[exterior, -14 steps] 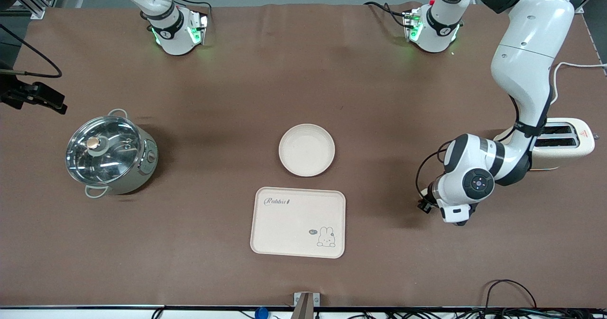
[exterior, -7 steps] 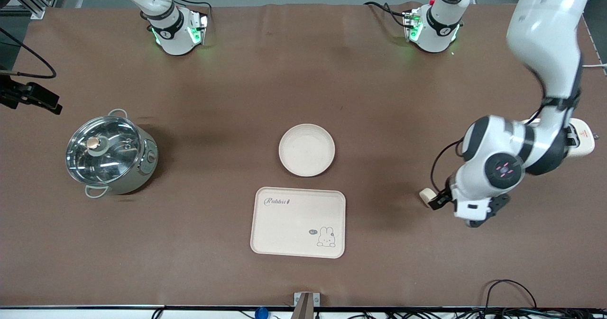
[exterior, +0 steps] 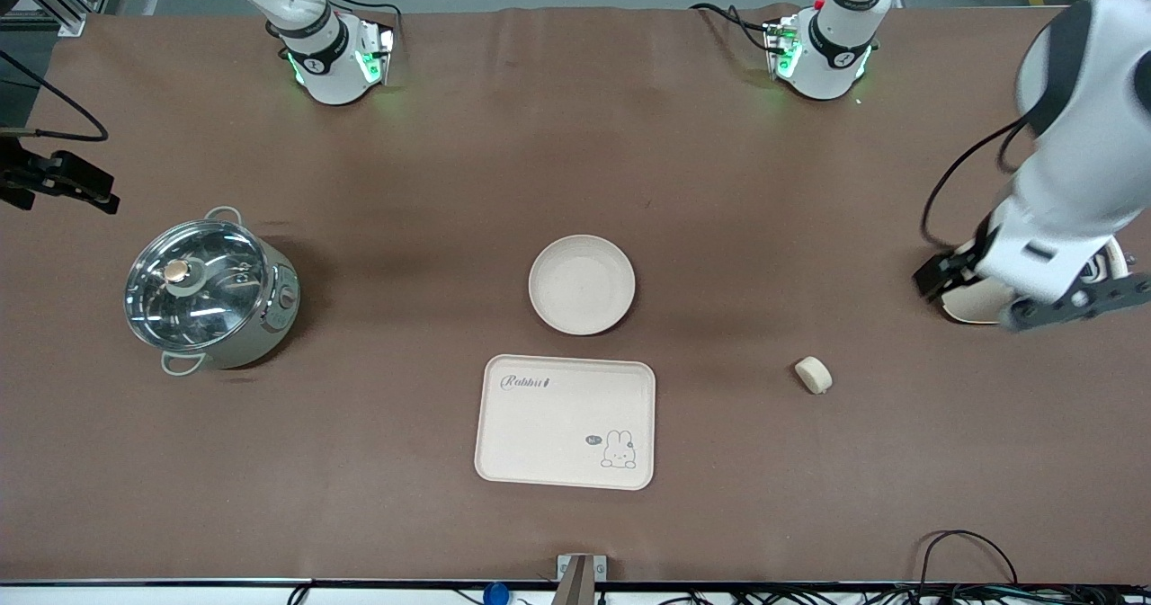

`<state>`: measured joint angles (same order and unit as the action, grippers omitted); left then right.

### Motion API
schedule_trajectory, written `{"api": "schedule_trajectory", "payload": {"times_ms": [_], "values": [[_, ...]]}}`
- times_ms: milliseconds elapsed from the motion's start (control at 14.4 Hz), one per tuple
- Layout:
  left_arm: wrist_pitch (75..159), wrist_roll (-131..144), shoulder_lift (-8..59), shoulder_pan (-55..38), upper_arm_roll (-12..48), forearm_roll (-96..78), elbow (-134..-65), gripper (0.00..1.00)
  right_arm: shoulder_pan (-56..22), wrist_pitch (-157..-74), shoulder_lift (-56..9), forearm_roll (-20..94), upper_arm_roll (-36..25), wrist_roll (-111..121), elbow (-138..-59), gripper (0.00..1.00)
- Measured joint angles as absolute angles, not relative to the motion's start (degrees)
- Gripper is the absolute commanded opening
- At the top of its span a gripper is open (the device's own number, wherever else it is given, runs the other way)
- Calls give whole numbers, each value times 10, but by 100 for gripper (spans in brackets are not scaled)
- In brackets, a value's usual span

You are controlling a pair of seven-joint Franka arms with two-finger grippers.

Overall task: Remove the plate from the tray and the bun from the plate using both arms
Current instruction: 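Open the left gripper to release the bun and raise the arm to rest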

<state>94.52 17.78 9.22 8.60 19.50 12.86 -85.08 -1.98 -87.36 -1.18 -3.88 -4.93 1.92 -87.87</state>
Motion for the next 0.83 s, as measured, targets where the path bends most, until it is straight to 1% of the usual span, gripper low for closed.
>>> {"api": "schedule_trajectory", "payload": {"times_ms": [208,347,417,625,694,833], "values": [[888,88,42,114,193,96,-846,100,-20,-876,-12,-35,-49,23,-879,100],[861,64,13,108,190,80,-847,100,-20,-880,-12,-27,-49,23,-879,100],[851,58,-1,90,177,70,-851,100,-20,-881,-12,-22,-49,23,-879,100],[841,42,-48,7,89,27,-889,100,-20,-881,-12,-17,-50,23,-879,100],[841,37,-62,-8,72,20,-904,100,-20,-882,-12,-16,-50,23,-879,100],[841,35,-79,-18,63,18,-927,100,-20,-882,-12,-15,-50,23,-879,100]]}}
